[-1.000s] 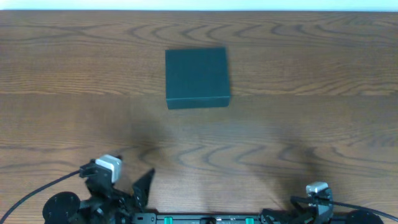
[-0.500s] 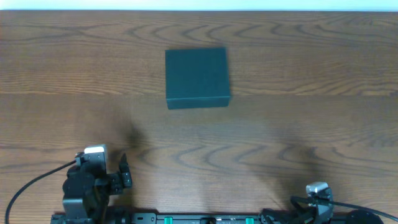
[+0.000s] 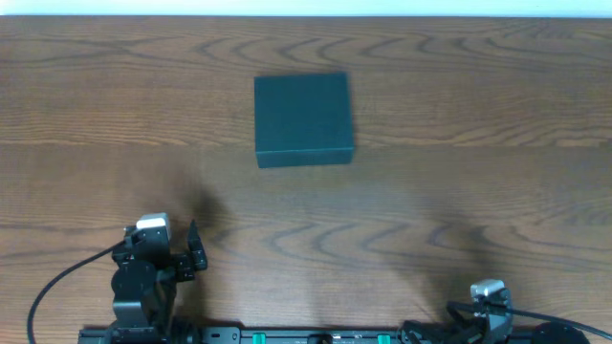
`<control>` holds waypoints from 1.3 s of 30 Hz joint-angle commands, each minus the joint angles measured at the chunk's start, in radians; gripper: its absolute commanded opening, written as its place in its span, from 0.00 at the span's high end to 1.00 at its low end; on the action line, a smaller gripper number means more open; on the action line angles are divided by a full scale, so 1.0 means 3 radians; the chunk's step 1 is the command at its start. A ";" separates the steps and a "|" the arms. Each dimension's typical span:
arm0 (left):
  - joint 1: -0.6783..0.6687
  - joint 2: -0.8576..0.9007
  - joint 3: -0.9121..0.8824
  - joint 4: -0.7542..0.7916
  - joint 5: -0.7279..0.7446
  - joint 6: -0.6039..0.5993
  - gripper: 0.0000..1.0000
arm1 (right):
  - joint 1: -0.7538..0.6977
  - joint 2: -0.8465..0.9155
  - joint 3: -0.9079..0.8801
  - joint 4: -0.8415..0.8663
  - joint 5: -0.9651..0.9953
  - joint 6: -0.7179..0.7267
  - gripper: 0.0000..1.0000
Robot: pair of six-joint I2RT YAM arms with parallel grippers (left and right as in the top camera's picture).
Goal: Pack container
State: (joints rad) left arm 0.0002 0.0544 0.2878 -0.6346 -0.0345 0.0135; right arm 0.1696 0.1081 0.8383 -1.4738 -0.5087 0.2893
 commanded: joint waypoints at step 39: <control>0.0019 -0.0169 -0.0446 0.0100 0.0201 -0.0095 0.05 | 0.0019 -0.0019 -0.0009 -0.0004 -0.0038 0.0043 0.01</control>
State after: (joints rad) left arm 0.0002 0.0120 0.1612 -0.6044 0.0196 -0.0040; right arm 0.1696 0.1081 0.8383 -1.4742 -0.5087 0.2893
